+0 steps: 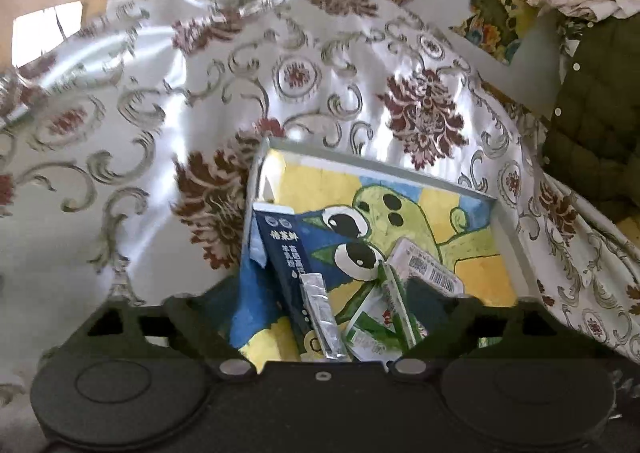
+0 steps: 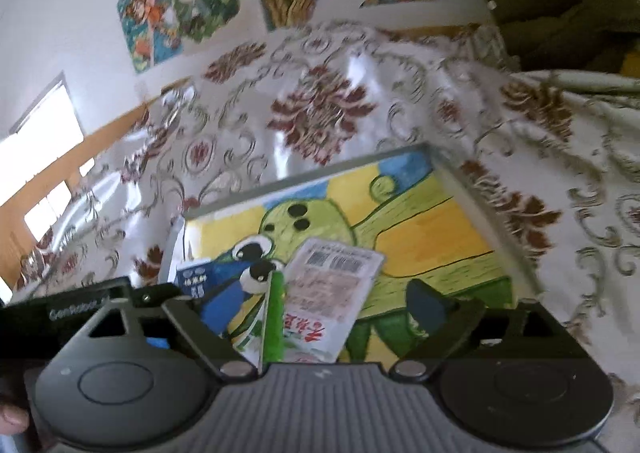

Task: Organize snacks
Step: 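Raise both tools away from the tray back toward the remaining snacks, then move right tool over the long barcode-printed bar packet, then close right tool on the bar packet while left tool moves toward the dark jerky packet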

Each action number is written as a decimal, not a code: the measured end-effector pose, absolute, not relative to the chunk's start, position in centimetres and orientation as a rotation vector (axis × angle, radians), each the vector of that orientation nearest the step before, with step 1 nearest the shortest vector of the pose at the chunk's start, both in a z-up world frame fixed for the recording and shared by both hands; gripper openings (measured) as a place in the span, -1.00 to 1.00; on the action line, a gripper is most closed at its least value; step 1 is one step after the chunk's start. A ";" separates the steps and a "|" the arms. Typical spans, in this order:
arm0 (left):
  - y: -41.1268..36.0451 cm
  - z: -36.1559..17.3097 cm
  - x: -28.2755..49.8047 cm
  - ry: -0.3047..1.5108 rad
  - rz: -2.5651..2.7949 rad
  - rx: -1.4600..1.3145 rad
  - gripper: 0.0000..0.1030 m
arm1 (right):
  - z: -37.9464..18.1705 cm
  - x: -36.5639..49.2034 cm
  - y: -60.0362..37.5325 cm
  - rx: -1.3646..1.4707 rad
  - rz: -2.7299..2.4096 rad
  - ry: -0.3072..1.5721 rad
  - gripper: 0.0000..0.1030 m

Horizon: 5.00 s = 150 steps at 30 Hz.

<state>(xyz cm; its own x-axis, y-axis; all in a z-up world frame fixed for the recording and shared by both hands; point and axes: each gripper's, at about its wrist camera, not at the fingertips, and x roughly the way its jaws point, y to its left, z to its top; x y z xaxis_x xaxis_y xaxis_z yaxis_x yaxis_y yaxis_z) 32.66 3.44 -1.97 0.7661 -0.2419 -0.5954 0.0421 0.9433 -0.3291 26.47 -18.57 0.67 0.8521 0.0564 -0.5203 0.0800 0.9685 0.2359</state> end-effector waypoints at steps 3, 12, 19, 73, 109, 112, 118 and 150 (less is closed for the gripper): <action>3.1 -0.8 30.7 0.641 -0.145 -0.291 0.98 | 1.8 24.9 -18.9 0.234 -0.024 0.531 0.95; 2.4 1.4 26.2 0.625 -0.105 -0.299 0.98 | 3.6 18.9 -19.1 0.154 -0.040 0.467 1.00; 1.1 2.0 21.1 0.584 -0.094 -0.281 0.98 | 4.0 13.1 -20.4 0.123 -0.050 0.416 1.00; -1.4 -3.6 5.5 0.753 -0.157 0.045 0.98 | -3.1 0.6 -22.0 0.265 -0.241 0.807 1.00; -4.7 -6.5 10.8 0.731 -0.243 0.089 0.98 | -3.2 8.8 -27.5 0.287 0.024 0.901 1.00; -5.5 -7.0 11.4 0.743 -0.261 0.109 0.98 | -3.0 9.6 -27.0 0.233 0.031 0.891 1.00; -6.7 -6.9 12.2 0.686 -0.277 0.194 0.98 | -3.1 10.7 -26.6 0.068 -0.046 0.861 1.00; -13.0 -5.3 17.1 0.469 -1.000 0.725 0.94 | -4.3 15.6 -28.4 0.286 0.079 0.867 0.12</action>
<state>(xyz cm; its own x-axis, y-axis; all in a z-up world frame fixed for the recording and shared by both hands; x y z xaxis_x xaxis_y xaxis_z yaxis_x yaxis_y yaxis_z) 17.08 -13.00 -5.26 0.4735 -0.5867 -0.6570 0.8802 0.3420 0.3290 15.61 -28.39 -4.35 0.6469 0.1840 -0.7400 0.0472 0.9589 0.2798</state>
